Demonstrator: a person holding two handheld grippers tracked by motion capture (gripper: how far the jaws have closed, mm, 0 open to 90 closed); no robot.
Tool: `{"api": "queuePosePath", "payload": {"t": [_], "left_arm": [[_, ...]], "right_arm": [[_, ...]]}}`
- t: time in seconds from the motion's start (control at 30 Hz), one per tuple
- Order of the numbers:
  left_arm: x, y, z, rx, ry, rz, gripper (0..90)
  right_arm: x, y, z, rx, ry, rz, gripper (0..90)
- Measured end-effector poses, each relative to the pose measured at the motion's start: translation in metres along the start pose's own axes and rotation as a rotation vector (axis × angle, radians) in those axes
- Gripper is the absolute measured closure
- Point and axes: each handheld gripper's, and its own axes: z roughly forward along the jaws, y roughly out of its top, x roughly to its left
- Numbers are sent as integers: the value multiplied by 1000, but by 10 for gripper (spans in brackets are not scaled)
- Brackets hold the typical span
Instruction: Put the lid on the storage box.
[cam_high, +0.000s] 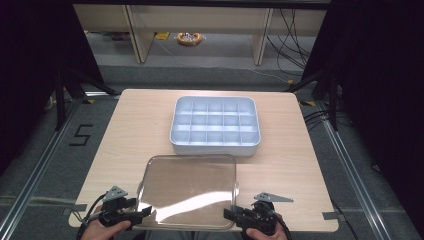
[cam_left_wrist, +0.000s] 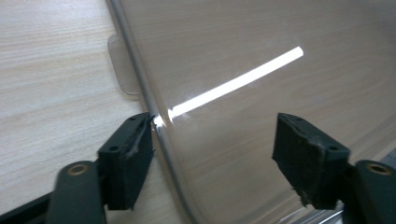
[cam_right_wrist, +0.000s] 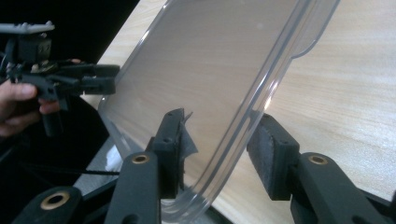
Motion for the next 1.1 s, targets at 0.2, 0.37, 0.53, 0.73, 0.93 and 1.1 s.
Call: {"api": "queuePosePath", "payload": {"t": [0.2,0.37,0.53,0.73,0.93,1.1], "left_arm": [[13,3,0,-35,-97,-134,249],[26,6,1,-53,-168,-215,249],[32,7,2,-62,-186,-242,259],[33,7,2,-73,-181,-267,275],[30,8,3,-62,-153,-235,277],[33,6,1,-50,-176,-261,440]], "right_arm": [[13,-3,-9,-3,-5,-81,590],[8,-1,-9,-17,28,-111,604],[11,0,-8,-8,42,-106,604],[11,2,-9,-6,42,-120,603],[16,2,-6,30,22,-152,611],[9,4,-6,5,15,-155,620]]}}
